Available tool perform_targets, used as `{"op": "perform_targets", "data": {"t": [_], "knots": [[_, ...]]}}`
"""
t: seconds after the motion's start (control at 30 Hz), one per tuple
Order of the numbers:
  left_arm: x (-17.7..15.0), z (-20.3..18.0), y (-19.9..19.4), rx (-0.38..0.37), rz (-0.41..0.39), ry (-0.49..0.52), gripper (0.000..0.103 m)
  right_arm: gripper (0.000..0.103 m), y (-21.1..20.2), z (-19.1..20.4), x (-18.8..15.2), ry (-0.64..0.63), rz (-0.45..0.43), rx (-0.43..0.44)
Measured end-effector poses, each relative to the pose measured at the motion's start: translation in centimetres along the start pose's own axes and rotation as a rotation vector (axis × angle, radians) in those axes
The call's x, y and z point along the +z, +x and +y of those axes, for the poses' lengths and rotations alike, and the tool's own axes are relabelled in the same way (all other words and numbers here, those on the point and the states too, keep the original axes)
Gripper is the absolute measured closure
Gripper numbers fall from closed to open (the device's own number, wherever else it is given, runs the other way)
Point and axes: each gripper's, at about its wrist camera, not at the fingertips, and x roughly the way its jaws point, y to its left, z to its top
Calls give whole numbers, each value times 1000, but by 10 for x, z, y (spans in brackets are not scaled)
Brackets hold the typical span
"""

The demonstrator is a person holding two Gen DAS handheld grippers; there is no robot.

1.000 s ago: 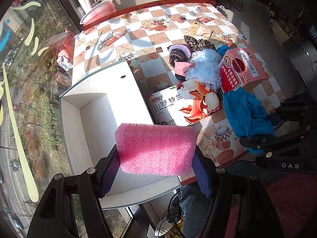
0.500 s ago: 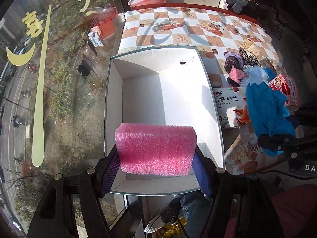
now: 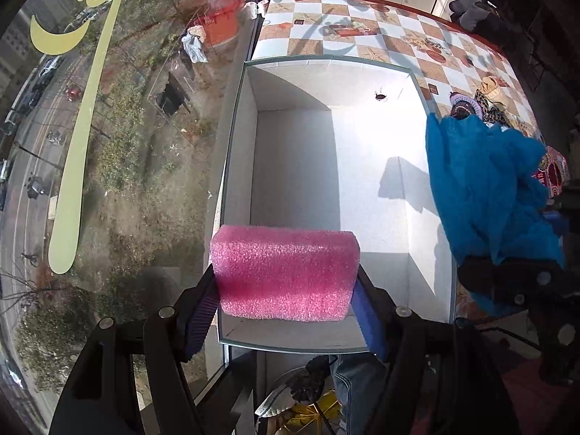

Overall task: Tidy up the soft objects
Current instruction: 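Carry the pink foam block and blue cloth over the white box with both grippers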

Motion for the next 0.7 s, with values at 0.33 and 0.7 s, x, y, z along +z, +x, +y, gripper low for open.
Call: {"op": "perform_targets", "data": {"t": [0.33, 0.7], "knots": [[1, 2, 4, -10, 11, 22, 31, 65, 8, -5, 2, 43, 29, 14], [4, -1, 10, -16, 25, 44, 31, 65, 11, -5, 4, 49, 46, 12]]}}
